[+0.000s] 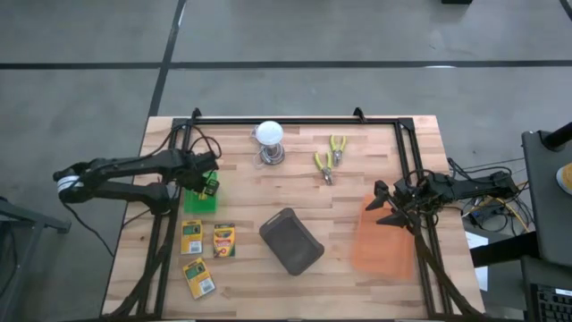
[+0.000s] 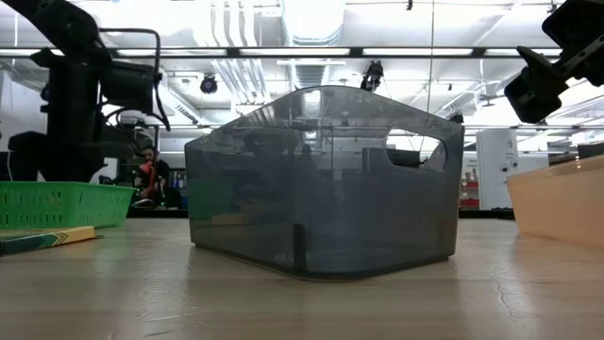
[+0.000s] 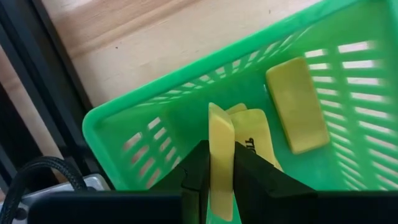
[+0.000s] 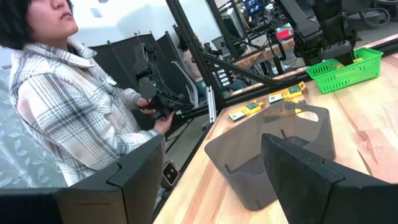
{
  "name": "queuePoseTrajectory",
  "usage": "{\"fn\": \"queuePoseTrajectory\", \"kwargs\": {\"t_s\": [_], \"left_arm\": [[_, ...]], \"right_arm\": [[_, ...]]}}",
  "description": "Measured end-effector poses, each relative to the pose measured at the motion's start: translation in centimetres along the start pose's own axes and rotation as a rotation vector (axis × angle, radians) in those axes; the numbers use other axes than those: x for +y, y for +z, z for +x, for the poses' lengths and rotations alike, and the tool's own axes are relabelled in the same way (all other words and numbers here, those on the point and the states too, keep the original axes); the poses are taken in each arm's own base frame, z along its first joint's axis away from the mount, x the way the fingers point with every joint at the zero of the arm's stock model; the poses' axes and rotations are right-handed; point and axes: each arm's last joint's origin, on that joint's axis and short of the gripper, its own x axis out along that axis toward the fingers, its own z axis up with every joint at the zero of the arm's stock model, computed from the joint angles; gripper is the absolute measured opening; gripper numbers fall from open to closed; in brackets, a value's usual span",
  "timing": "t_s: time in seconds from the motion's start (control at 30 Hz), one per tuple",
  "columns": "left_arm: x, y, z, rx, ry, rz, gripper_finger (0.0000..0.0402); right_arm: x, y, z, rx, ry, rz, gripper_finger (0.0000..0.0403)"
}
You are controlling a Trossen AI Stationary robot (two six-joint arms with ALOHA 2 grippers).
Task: Pick & Place School Supplies
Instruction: Put the yellow eraser into the green bin
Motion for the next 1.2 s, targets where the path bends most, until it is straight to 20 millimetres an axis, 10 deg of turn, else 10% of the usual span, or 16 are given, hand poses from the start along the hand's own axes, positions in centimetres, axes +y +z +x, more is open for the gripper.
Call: {"fn": "queuePoseTrajectory", "kwargs": {"t_s": [1.2], "left_arm": [[0.05,-0.14,0.41,-0.013,-0.022,0.015,0.0055]], "right_arm": [[0.00,0.00,0.00,0.000,0.000,0.000,0.0262]]}}
